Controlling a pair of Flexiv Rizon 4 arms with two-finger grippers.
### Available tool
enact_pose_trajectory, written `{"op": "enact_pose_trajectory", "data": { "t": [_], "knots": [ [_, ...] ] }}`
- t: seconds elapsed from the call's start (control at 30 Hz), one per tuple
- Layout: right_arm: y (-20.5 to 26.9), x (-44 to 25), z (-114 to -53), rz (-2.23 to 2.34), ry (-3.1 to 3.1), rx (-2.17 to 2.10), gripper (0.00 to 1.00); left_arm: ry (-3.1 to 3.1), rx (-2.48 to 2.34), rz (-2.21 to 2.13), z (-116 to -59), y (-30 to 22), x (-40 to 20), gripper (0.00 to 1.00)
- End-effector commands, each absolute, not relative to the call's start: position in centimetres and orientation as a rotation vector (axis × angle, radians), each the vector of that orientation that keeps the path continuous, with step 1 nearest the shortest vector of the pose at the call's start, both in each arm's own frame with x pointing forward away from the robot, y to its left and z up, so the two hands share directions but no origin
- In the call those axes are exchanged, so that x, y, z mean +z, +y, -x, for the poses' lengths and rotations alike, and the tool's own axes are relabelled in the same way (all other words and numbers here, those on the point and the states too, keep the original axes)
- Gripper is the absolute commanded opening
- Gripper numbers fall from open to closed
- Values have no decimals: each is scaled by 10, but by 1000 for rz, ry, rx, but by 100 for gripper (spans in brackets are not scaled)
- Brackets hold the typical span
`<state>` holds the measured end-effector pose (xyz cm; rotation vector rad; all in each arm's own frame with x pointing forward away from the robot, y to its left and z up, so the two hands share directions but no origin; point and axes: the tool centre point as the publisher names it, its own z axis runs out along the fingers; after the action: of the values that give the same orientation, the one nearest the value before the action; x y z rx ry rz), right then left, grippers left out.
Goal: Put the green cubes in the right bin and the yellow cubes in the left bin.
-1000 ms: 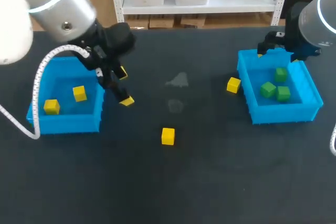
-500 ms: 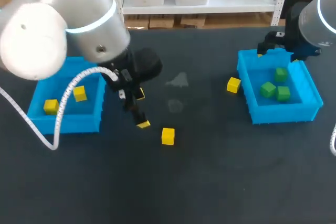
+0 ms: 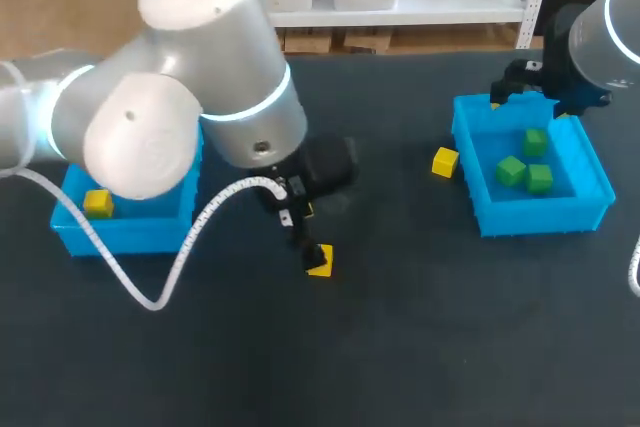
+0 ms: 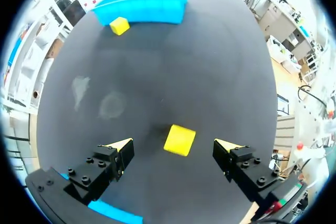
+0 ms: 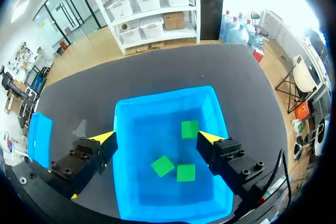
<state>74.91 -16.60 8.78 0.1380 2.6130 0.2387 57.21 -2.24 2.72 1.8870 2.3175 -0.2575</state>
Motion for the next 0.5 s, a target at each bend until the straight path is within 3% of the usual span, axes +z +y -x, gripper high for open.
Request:
{"op": "enact_pose_trajectory", "data": {
  "t": [0.03,0.5],
  "knots": [
    [-166,87,-748,-140,2608,236,100,2302,-259,-1933,-568,-29,26,100],
    [-166,87,-748,-140,2608,236,100,2292,-202,-1981,-564,-31,-4,100]
  ]
}}
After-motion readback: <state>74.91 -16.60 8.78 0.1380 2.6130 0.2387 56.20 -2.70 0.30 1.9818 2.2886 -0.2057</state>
